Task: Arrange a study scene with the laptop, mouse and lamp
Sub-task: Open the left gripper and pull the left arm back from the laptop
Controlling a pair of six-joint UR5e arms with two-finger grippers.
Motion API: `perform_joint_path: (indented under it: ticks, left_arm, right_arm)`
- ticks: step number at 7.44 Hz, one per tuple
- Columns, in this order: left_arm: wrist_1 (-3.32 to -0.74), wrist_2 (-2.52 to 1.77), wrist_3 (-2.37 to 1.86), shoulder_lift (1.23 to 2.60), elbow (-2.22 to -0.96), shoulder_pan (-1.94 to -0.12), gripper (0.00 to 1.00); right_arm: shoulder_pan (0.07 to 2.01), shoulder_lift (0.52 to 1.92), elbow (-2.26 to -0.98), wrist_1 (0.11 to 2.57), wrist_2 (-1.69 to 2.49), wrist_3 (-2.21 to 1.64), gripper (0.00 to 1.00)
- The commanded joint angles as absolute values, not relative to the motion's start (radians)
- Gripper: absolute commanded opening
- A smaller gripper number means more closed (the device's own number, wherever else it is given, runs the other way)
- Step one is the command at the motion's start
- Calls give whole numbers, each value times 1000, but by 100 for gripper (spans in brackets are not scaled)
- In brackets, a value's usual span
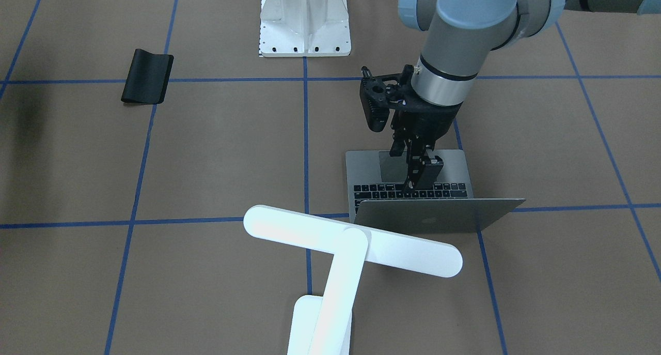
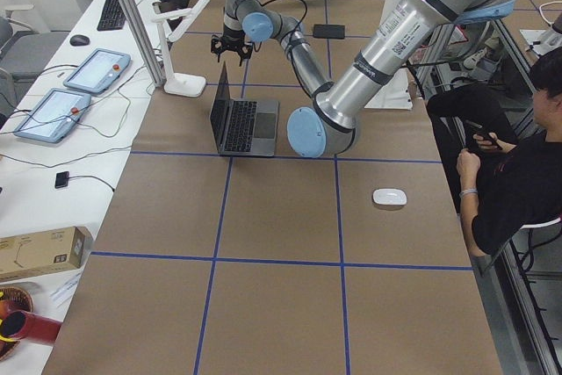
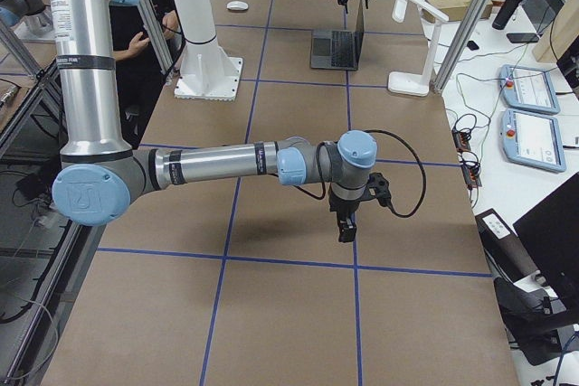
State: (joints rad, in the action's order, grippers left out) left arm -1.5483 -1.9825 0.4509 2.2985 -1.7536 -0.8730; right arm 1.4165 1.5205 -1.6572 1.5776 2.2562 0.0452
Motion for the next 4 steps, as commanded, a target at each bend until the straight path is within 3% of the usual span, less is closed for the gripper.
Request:
perform_joint_path:
  ticks: [1,4]
  left_arm:
    - [-1545,-2014,295,2103,-1959,-903,100]
    - [-1545,-2123,146,1929,-2005,-977,100]
  right_arm:
    - [1357,1519,-1728,1578,2260,51,100]
    - [1287,1519,-1876,1582,2267,43,100]
